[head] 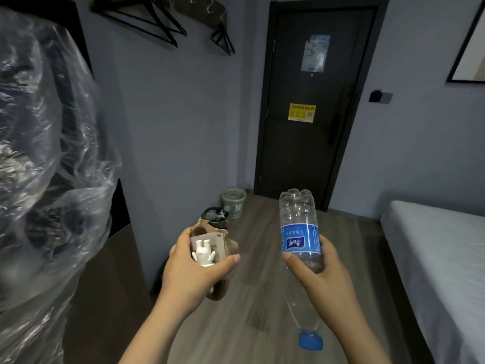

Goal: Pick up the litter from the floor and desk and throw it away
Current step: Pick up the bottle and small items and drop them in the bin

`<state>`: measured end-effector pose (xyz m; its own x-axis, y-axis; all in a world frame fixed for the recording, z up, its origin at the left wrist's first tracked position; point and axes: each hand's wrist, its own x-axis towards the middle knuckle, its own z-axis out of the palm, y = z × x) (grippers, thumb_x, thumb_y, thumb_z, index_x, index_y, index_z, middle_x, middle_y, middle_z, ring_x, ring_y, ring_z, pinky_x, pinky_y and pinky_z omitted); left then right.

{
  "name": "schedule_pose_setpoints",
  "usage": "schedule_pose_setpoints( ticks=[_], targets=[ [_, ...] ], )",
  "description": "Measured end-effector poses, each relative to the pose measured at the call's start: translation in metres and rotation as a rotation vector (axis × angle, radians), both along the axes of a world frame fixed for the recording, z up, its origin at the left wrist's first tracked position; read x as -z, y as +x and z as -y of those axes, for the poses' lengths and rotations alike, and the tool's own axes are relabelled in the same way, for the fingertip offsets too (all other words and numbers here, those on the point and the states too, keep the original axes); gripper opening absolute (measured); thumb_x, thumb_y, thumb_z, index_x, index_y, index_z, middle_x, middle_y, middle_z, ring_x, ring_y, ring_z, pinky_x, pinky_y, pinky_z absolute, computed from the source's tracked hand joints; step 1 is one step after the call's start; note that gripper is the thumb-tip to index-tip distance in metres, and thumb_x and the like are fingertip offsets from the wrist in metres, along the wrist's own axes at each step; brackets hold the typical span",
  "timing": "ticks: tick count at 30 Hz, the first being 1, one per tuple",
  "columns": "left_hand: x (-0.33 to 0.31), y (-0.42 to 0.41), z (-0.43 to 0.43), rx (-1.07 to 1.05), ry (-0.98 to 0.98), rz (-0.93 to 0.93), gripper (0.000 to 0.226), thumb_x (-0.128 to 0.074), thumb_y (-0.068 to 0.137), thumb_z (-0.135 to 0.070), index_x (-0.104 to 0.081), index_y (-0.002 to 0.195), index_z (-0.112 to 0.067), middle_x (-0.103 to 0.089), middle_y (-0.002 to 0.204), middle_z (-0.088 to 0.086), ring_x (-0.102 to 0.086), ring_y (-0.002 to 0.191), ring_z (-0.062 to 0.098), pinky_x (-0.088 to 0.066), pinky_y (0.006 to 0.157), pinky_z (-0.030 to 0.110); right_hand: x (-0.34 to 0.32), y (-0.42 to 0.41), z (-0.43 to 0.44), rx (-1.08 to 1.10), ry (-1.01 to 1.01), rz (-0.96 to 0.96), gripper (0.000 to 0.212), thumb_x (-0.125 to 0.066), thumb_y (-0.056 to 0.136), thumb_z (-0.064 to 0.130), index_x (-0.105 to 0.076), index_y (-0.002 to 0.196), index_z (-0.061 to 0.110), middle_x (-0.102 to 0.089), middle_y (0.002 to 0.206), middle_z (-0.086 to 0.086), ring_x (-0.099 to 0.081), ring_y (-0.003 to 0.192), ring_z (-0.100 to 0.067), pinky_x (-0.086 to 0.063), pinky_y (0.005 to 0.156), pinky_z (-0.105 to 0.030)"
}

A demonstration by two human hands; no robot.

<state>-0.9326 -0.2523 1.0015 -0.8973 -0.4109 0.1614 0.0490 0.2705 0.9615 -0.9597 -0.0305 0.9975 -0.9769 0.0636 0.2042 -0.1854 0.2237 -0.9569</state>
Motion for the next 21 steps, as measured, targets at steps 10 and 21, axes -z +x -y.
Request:
schedule_pose_setpoints(
  ticks=[10,21],
  targets=[
    [0.019,-0.205,0.050,0.021,0.018,0.037,0.072,-0.090,0.051,-0.042,-0.050,0.112,-0.038,-0.063,0.108,-0.010,-0.061,0.092,0.003,-0.045,0.066,0.020,0.007,-0.192,0.039,0.011,0.034,0.013,0.045,-0.073,0.075,0.044,-0.041,0.103,0.058,-0.056,0.091,0.041,-0.060,0.083,0.014,-0.046,0.052,-0.008],
    [0.036,-0.415,0.121,0.066,0.037,0.106,0.054,-0.092,0.054,-0.026,-0.059,0.096,-0.031,-0.069,0.084,-0.025,-0.065,0.074,-0.008,-0.045,0.057,0.009,0.017,-0.386,0.089,0.055,0.033,0.093,0.052,-0.075,0.076,0.038,-0.040,0.113,0.049,-0.063,0.089,0.021,-0.061,0.080,0.014,-0.045,0.051,-0.005]
  ],
)
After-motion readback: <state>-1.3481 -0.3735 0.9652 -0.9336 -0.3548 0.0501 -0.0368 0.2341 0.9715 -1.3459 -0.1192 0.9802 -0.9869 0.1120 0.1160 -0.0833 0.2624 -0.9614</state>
